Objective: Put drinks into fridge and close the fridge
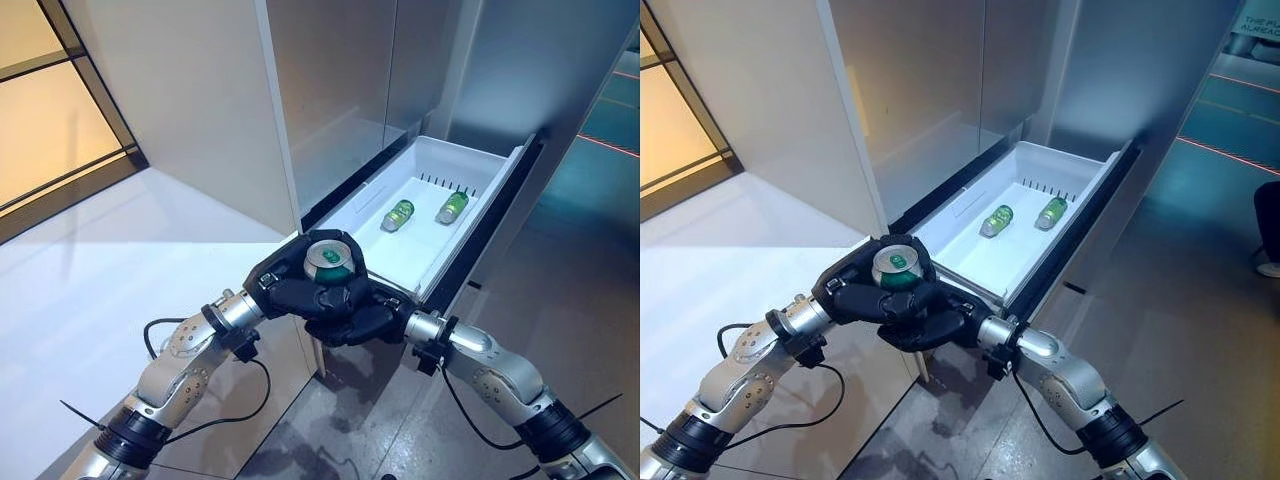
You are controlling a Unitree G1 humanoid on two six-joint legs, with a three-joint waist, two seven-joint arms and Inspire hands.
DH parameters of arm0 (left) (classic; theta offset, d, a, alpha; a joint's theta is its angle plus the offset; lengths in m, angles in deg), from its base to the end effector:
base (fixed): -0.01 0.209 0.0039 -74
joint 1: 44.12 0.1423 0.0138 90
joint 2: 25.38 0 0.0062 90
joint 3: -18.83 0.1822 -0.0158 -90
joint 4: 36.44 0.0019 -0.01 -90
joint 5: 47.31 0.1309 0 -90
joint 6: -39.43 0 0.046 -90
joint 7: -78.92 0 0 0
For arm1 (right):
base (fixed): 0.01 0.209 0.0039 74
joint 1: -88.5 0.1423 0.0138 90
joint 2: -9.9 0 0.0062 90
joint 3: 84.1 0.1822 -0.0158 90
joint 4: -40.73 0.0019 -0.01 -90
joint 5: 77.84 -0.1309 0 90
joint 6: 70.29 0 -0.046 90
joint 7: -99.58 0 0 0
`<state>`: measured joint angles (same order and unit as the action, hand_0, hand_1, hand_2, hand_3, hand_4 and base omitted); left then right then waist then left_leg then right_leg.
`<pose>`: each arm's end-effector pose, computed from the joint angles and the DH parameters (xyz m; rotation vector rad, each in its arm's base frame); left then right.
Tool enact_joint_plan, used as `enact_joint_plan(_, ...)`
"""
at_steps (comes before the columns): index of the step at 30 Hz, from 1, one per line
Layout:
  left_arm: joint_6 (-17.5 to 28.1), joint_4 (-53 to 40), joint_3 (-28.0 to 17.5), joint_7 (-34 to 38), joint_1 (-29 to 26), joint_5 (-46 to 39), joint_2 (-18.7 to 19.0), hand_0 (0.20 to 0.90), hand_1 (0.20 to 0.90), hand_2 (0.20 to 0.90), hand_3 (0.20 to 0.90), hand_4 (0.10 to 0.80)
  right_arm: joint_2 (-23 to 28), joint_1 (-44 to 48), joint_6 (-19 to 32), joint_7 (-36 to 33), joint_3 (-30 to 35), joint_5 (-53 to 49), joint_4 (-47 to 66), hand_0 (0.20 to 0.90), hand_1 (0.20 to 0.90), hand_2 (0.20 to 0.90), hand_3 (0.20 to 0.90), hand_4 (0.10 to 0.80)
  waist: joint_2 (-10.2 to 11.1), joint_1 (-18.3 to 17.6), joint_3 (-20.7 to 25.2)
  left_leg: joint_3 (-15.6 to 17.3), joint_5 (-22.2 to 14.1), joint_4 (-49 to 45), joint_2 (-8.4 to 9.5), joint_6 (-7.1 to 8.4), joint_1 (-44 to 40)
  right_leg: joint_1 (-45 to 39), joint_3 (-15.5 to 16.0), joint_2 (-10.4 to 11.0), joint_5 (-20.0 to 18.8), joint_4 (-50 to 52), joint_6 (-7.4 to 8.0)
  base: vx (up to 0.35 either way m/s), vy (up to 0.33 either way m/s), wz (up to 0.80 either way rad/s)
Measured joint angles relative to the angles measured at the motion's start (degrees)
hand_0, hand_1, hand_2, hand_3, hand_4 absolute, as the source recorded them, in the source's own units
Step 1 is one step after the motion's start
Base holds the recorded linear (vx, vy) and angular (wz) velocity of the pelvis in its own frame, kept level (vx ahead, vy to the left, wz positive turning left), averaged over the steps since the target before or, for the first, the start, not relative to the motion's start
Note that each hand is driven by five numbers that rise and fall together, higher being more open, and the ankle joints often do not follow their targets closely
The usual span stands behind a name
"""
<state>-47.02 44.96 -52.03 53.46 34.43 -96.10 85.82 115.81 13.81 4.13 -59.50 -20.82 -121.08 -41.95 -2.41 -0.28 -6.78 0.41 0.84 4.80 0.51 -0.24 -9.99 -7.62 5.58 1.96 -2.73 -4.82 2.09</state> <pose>0.2197 0.1865 0.1109 -0.1723 -0.1705 -0.8572 0.2217 -0.1477 0.0877 0.1217 0.1919 0.9249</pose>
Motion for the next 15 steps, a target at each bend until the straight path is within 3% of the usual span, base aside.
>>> enact_joint_plan(8,0.43,0.42,0.39,2.01,0.01,-0.25,-1.13,0.3,0.3,0.3,0.2,0.1,0.0,-0.07,0.7,-1.78,-0.17,0.54,0.0,0.3,0.3,0.3,0.2,0.1,0.23,-0.11,-0.13,0.59,-0.01,0.0,0.0,-0.02,-0.1,0.19,-0.65,-0.03,-0.12,0.0,0.01,0.001,-0.004,-0.03)
enact_joint_plan(15,3.65,-1.6,0.84,6.35,-0.02,2.7,-1.75,0.3,0.3,0.3,0.2,0.1,0.85,1.65,2.1,-1.96,0.35,1.86,0.56,0.3,0.3,0.3,0.2,0.1,1.04,-0.42,-0.63,1.51,-0.04,0.01,-0.07,-0.05,0.14,0.86,-1.85,-0.11,-0.62,0.01,0.04,-0.044,-0.009,-0.08)
